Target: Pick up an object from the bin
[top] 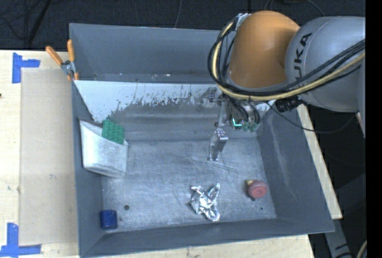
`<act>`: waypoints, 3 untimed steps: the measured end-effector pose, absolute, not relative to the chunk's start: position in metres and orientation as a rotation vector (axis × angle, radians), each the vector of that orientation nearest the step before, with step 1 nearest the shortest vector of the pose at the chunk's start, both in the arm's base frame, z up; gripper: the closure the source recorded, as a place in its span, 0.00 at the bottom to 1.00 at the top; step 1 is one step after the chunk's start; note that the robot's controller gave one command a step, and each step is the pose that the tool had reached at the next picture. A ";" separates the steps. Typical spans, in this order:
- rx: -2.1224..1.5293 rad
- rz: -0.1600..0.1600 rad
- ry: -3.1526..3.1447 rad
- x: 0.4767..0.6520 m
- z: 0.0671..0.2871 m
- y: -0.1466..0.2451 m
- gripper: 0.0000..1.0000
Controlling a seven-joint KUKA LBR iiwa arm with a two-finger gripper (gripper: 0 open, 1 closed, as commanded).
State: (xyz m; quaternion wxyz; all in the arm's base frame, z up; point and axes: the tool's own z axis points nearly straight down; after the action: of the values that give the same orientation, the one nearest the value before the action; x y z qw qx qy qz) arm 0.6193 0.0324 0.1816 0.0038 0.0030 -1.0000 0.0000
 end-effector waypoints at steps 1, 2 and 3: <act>0.115 -0.001 -3.127 0.486 0.120 0.013 0.00; 0.359 0.001 -3.150 0.489 0.074 0.021 0.00; 0.357 -0.001 -3.148 0.488 0.075 0.021 1.00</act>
Offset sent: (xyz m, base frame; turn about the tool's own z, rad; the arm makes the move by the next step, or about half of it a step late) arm -0.1289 -0.0192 -0.0579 -0.0688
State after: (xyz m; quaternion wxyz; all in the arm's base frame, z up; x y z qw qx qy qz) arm 0.4878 0.0213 0.0752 -0.0133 0.1127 -0.9935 -0.0003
